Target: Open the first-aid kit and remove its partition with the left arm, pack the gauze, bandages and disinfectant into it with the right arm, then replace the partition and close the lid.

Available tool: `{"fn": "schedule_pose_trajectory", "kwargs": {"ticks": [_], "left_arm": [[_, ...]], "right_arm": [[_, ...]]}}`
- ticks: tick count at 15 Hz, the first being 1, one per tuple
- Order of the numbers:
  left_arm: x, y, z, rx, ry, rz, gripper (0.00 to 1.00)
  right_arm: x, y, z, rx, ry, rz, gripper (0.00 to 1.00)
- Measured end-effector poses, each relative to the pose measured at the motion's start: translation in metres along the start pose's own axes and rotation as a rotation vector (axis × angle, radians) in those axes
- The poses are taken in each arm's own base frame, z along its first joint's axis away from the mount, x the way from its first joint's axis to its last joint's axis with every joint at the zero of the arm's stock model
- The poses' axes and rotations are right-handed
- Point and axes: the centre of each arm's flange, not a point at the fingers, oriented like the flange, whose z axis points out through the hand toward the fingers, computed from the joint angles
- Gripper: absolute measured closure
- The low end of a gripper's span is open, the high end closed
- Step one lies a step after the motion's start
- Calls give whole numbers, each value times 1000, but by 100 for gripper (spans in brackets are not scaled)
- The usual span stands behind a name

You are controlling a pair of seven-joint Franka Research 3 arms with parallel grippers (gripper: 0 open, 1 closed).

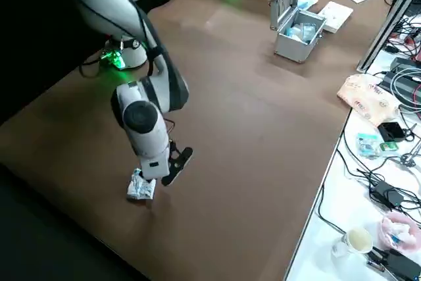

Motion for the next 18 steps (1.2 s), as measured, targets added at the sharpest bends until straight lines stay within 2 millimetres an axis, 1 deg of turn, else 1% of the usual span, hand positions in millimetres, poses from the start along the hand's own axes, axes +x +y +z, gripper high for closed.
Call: {"fn": "schedule_pose_trajectory", "kwargs": {"ticks": [3,5,7,10,12,16,18], "left_arm": [[0,0,0,0,-1,0,0],[0,0,1,0,-1,0,0],[0,0,1,0,-2,1,0],[0,0,1,0,-3,0,0],[0,-1,1,1,-3,-1,0],[0,-1,2,1,-5,-1,0],[0,-1,2,1,-6,-1,0]], "right_arm": [[-6,15,22,-19,-6,3,17],[-10,20,29,-42,-32,-13,20],[-11,23,32,-64,-35,-24,21],[-11,25,42,-70,-37,-30,22],[-10,26,46,-75,-27,-27,22],[-8,27,45,-84,-12,11,22],[-9,28,48,-82,-16,13,25]]}}
